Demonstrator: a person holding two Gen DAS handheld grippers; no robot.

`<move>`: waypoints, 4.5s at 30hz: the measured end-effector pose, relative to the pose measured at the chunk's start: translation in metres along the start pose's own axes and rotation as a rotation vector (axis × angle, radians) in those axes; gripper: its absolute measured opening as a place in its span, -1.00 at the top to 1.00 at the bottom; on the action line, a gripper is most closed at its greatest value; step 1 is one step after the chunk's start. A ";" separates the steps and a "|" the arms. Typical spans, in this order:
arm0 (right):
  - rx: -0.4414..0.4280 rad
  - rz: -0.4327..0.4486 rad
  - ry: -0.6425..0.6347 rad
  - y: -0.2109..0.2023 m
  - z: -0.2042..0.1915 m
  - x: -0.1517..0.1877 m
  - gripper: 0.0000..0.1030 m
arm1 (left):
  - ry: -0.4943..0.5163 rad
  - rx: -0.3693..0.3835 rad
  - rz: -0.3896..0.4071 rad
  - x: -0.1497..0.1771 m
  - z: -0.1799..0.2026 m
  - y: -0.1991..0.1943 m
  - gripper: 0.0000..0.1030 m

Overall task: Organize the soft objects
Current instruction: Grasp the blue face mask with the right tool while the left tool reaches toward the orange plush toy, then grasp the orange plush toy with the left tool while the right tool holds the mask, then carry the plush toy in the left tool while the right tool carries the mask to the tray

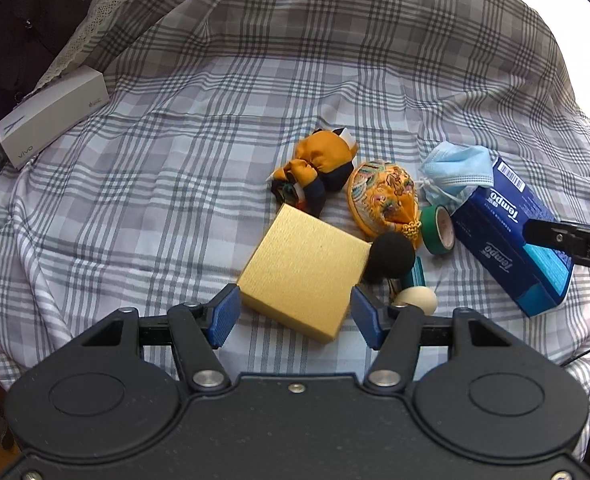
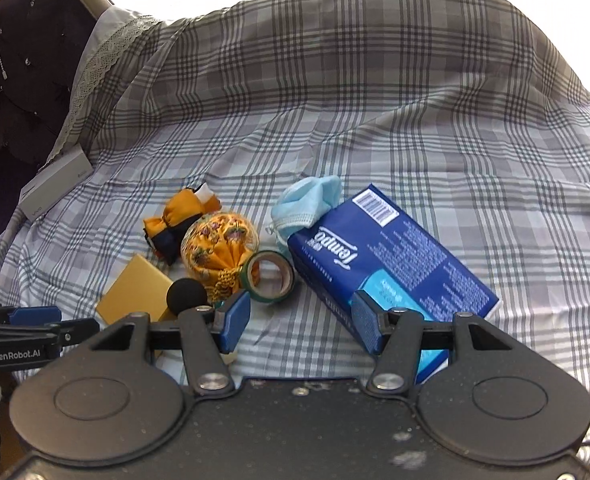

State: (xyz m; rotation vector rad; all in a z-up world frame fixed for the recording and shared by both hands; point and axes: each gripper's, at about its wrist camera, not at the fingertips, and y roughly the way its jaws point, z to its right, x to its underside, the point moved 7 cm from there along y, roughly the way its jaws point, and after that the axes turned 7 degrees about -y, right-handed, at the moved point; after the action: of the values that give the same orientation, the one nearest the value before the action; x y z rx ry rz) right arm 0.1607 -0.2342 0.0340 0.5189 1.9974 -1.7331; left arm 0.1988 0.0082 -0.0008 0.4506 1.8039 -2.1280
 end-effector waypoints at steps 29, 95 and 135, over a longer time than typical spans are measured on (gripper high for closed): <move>-0.005 0.017 0.247 0.141 0.070 -0.108 -0.08 | -0.061 -0.002 -0.036 -0.029 -0.017 0.041 -0.11; 0.042 0.380 0.294 0.151 0.084 -0.088 0.76 | 0.088 -0.040 0.014 -0.084 0.033 0.118 -0.11; 0.143 0.428 0.276 0.144 0.080 -0.082 0.78 | -0.055 0.101 0.132 0.029 0.030 -0.025 0.14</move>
State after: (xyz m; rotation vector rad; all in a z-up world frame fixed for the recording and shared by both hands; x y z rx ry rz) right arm 0.3150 -0.2919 -0.0483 1.1952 1.7666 -1.6029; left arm 0.1607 -0.0183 0.0140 0.5149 1.5971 -2.1255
